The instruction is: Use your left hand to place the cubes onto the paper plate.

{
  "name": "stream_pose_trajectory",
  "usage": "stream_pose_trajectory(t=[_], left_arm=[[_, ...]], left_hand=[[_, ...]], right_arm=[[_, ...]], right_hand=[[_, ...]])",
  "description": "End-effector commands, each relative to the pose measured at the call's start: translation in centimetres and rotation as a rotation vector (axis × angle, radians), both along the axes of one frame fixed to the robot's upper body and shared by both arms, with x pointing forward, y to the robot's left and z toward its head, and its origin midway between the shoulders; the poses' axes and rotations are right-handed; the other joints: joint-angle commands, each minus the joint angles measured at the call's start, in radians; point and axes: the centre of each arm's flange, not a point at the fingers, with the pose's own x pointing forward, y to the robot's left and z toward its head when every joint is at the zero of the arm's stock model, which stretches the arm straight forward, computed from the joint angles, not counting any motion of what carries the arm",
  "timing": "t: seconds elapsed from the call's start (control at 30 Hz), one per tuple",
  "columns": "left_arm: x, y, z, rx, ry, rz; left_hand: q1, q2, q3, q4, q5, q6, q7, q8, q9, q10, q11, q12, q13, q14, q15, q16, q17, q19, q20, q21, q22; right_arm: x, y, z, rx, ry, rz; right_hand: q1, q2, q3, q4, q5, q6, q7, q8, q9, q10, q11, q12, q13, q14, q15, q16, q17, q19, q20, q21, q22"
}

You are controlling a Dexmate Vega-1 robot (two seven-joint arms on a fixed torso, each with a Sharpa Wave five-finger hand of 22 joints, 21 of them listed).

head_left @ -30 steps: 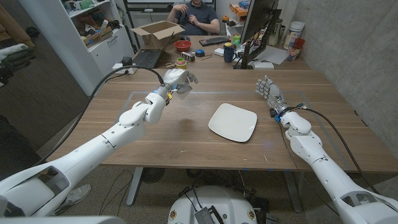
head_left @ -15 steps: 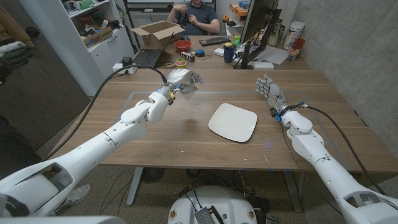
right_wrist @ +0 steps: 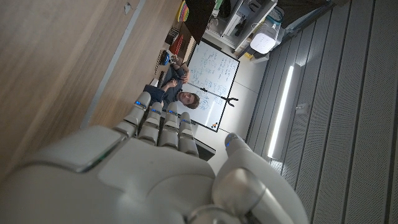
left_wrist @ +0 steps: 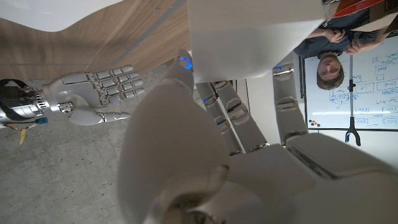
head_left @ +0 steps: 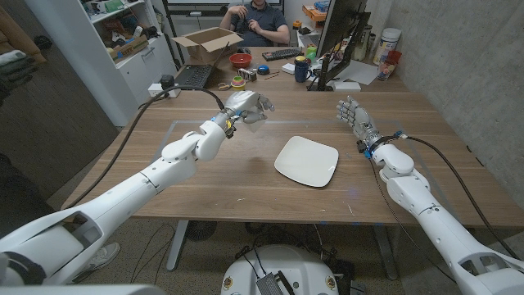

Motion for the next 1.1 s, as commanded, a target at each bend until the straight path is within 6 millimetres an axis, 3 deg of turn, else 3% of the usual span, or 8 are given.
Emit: stream_pose_trajectory(t=[0.03, 0.23, 1.1], left_arm=[[0.1, -1.2, -0.2, 0.02, 0.038, -0.063], [0.0, -1.7, -0.4, 0.023, 0.05, -0.096], [-0.4, -3.2, -1.3, 0.047, 0.102, -0.194]], left_hand=[[0.107, 0.101, 0.005, 0.006, 0.003, 0.003, -0.002, -0.007, -0.004, 0.006, 0.001, 0.004, -0.002, 0.024, -0.089, -0.007, 0.122, 0.177, -0.355, 0.009, 0.003], [0.105, 0.103, 0.008, 0.007, 0.003, 0.016, 0.012, -0.01, -0.008, 0.008, 0.001, 0.005, -0.006, 0.027, -0.089, -0.014, 0.124, 0.17, -0.355, 0.015, -0.001], [0.105, 0.107, 0.02, 0.007, 0.004, 0.038, 0.023, -0.02, -0.017, 0.019, 0.004, 0.013, -0.012, 0.043, -0.088, -0.029, 0.126, 0.164, -0.356, 0.035, -0.005]], right_arm=[[-1.1, -0.3, 0.4, -0.016, -0.03, -0.008], [-1.7, -0.3, 0.5, -0.025, -0.044, -0.019], [-3.4, -0.1, 1.6, -0.047, -0.106, -0.034]], right_hand=[[-0.01, 0.002, -0.003, 0.003, 0.006, 0.008, 0.001, 0.008, 0.003, 0.004, 0.002, 0.002, 0.002, 0.004, 0.006, 0.0, 0.003, 0.006, 0.003, -0.003, 0.004], [-0.01, 0.002, -0.003, 0.003, 0.006, 0.01, 0.002, 0.009, 0.003, 0.007, 0.003, 0.003, 0.002, 0.006, 0.007, 0.0, 0.003, 0.008, 0.007, -0.003, 0.004], [-0.012, 0.0, -0.004, 0.002, 0.006, 0.013, 0.002, 0.009, 0.003, 0.01, 0.003, 0.004, 0.002, 0.01, 0.007, 0.001, 0.002, 0.012, 0.008, -0.007, 0.005]])
